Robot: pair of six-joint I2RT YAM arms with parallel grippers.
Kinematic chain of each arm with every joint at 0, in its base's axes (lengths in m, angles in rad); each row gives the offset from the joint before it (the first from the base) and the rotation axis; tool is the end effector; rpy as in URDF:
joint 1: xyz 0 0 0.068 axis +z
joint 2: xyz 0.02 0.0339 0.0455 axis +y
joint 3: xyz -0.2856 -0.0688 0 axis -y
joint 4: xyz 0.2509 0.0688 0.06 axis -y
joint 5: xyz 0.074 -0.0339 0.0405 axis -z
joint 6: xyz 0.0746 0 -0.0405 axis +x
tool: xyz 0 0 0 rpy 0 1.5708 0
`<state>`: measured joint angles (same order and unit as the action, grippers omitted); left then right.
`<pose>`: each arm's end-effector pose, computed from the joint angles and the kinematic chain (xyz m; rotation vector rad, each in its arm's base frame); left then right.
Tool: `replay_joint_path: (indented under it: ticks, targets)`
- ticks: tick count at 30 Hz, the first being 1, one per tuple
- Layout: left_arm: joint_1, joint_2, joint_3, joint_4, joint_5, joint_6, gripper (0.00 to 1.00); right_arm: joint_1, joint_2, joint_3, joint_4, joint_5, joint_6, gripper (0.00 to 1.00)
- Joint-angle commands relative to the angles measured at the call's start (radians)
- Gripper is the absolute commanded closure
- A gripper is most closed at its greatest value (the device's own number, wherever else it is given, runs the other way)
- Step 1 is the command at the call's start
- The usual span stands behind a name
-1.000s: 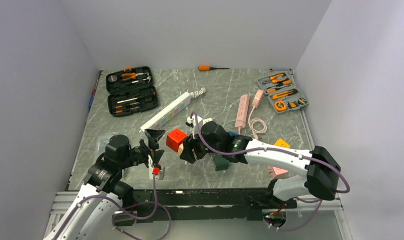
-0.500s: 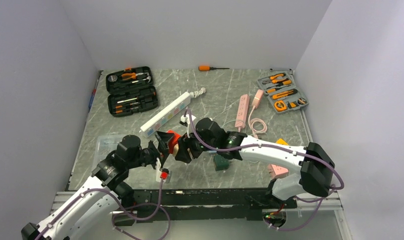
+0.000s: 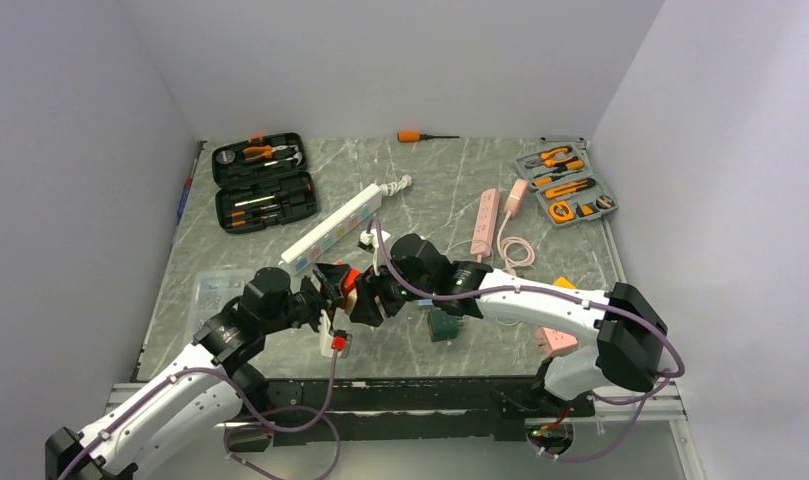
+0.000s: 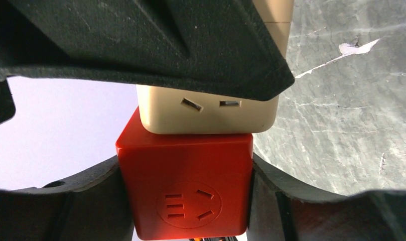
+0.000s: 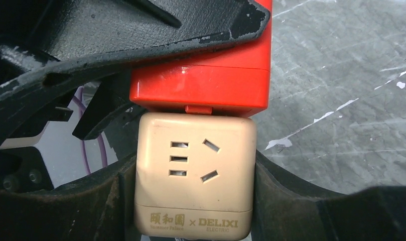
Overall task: Pull the plug off the socket
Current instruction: Remove the plug from the socket.
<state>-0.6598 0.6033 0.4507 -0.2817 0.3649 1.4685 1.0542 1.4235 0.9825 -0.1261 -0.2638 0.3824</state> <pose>0.1198 -0.1266 0.2362 1.8302 0.7510 0.1603 0.1578 0.3172 0.2647 -0.9268 2.1407 1.0725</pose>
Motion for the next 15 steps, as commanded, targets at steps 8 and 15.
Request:
replay_joint_path:
  ticks: [8, 15]
  targets:
    - [-0.114, -0.023, 0.015, 0.000, -0.022, -0.016, 0.27, 0.003, 0.037, 0.108, 0.085, -0.042, -0.017, 1.00]
    - [-0.118, -0.029, 0.007, 0.016, -0.041, -0.017, 0.37, 0.002, 0.012, 0.075, 0.084, -0.028, -0.009, 1.00]
